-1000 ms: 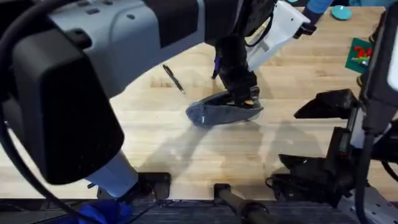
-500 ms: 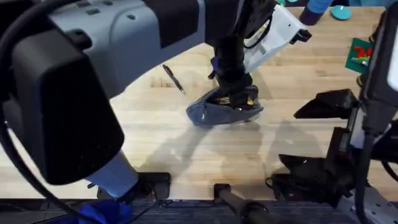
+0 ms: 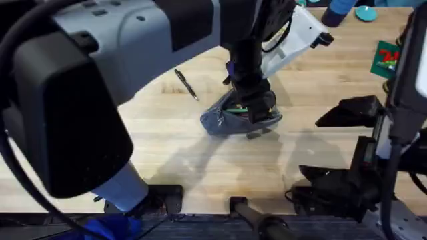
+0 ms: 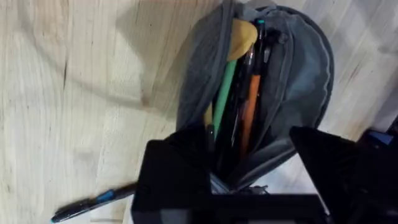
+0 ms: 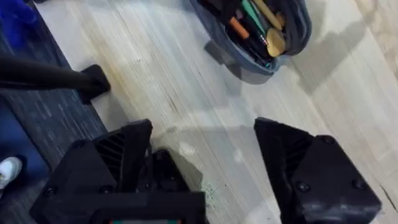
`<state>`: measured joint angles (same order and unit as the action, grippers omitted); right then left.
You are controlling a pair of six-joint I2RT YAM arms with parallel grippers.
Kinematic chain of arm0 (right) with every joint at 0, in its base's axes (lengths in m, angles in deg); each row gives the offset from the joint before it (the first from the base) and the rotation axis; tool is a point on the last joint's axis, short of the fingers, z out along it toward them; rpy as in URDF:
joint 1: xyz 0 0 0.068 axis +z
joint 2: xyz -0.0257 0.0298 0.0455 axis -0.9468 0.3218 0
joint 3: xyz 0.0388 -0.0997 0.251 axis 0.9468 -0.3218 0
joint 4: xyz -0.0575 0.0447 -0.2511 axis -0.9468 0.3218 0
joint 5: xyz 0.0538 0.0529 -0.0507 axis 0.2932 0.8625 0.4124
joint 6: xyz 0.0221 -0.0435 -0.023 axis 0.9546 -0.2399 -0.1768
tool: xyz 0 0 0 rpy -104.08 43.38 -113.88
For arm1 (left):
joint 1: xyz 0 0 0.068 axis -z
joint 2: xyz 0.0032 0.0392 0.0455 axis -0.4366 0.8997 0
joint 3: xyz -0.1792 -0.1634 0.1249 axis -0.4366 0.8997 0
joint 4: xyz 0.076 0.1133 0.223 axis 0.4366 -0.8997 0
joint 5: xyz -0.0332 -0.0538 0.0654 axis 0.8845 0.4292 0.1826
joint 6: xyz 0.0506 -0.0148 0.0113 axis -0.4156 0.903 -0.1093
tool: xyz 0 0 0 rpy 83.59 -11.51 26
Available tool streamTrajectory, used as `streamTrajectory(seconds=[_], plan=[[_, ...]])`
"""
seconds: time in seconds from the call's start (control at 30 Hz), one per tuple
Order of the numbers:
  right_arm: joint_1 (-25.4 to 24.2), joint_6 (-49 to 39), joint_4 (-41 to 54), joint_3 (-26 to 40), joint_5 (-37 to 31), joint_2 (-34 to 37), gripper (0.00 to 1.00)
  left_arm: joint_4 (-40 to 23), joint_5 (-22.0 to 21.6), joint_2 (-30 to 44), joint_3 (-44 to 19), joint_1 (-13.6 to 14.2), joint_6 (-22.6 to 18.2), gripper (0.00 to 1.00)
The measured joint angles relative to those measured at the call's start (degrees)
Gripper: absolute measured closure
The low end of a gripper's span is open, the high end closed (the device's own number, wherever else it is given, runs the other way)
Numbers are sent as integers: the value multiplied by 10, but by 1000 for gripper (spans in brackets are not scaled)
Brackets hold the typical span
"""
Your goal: Unzip the bag, pick up the pens from the table one at a time and place them inside, then zip the bag closed.
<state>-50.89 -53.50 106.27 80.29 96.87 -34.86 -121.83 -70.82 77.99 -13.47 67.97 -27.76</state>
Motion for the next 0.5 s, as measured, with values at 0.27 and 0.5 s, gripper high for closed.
streamTrajectory(seconds=[0.27,0.5], plan=[[0,0,0,0,0,0,5,-4,0,0,-5,0,13,108],[0,0,0,0,0,0,4,-62,-9,0,-89,0,34,85]])
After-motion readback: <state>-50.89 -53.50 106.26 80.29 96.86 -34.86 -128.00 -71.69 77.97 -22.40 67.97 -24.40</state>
